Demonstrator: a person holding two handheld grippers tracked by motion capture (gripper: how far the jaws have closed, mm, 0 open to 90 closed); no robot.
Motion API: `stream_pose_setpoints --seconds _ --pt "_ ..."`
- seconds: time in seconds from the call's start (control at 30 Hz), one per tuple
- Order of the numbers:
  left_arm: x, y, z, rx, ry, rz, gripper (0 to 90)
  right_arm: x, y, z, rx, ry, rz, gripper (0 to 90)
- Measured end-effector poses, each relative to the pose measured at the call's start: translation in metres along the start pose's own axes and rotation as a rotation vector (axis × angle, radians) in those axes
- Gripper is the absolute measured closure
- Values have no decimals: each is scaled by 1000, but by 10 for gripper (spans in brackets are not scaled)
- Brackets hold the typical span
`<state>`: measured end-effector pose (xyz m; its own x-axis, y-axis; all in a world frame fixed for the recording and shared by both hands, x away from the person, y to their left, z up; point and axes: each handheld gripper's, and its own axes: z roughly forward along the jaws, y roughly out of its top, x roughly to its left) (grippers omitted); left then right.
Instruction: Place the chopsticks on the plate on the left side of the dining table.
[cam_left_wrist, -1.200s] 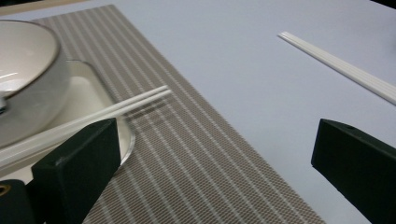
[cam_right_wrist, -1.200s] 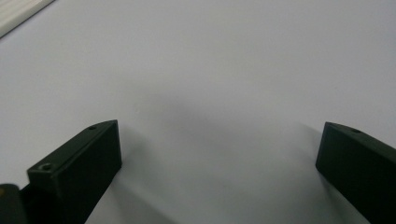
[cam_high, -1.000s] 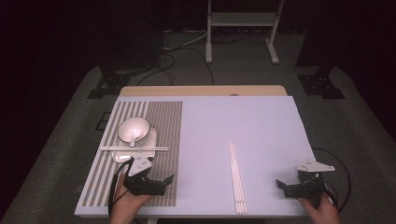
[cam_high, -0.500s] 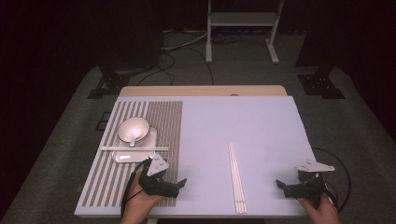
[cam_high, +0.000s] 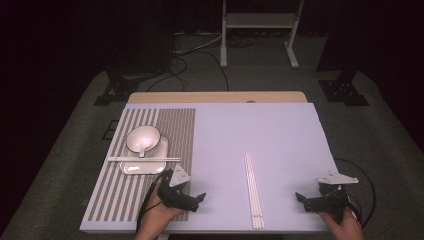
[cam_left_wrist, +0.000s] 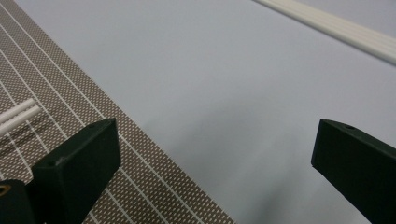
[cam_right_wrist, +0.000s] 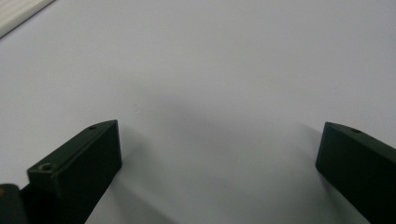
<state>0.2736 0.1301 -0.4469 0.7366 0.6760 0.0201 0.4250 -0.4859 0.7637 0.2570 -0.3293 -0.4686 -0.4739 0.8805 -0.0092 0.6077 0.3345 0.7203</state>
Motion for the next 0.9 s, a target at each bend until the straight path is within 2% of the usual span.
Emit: stream_pose_setpoints --seconds 0.5,0.9 --pt "-2 -6 16 75 -13 30 4 0 0 0 0 0 0 0" --pt "-2 -7 18 74 -21 27 3 0 0 0 0 0 0 0"
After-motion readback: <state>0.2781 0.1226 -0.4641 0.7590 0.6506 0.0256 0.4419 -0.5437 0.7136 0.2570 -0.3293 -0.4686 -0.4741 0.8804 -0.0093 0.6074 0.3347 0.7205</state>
